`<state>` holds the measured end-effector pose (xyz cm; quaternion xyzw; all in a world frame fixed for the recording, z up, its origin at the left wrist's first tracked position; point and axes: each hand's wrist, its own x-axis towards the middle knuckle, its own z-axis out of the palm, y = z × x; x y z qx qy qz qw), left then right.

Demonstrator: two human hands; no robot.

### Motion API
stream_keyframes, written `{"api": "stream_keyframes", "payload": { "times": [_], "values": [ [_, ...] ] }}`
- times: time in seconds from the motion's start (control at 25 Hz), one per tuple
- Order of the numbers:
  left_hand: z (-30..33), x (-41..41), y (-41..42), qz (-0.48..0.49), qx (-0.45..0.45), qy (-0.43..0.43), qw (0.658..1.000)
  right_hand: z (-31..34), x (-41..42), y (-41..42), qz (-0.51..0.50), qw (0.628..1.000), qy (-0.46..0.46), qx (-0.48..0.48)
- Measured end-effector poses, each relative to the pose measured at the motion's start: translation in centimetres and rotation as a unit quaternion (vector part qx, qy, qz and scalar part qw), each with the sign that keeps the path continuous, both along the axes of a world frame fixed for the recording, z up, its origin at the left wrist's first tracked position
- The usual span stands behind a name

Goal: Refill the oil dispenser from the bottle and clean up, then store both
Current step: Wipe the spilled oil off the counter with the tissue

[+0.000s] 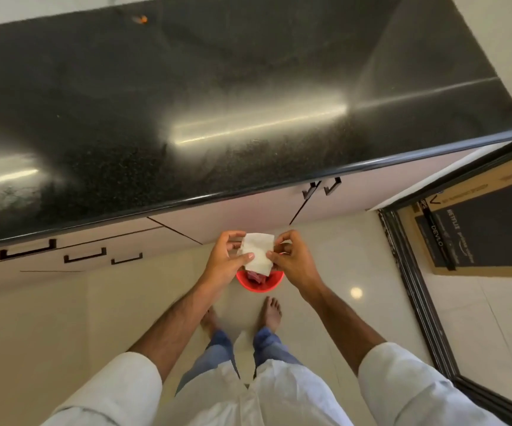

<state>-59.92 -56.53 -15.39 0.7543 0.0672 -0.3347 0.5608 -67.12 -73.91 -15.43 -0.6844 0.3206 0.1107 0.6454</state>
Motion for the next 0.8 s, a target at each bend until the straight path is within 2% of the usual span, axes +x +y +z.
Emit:
{"api": "stream_keyframes", "payload": {
  "times": [0.16,0.28,0.48,0.52,0.6,0.68,0.72,0.8],
  "values": [
    [-6.0,-1.4,0.2,-0.055,0.007,0.005,0.998,-6.3,-1.5,0.2,-0.028,0.997,0.040,0.061],
    [-9.7,-2.6,0.1,-0.070,0.017,-0.001,0.997,-10.5,-2.9,0.3,-0.005,0.994,0.076,0.084],
    [-16.9,-2.9,0.2,-0.180,0.093,-0.086,0.975,-18.8,-3.3,0.6,0.048,0.990,0.135,-0.017],
    [-18.4,-2.7,0.1,-0.181,0.116,-0.089,0.973,-20.2,-3.2,0.5,0.025,0.989,0.147,-0.022],
    [-21.4,-2.4,-0.3,-0.161,0.144,-0.081,0.973,-22.5,-2.9,0.4,-0.044,0.986,0.158,0.027],
    [-24.6,-2.2,-0.8,-0.128,0.135,-0.035,0.982,-24.3,-2.3,0.5,-0.099,0.976,0.152,0.123],
    [-25.8,-2.1,-1.0,-0.103,0.116,0.017,0.988,-25.1,-2.0,0.6,-0.121,0.968,0.159,0.151],
    [-28.0,-2.2,-1.4,-0.045,0.082,0.111,0.989,-27.3,-1.5,0.9,-0.142,0.965,0.175,0.132]
  ]
}}
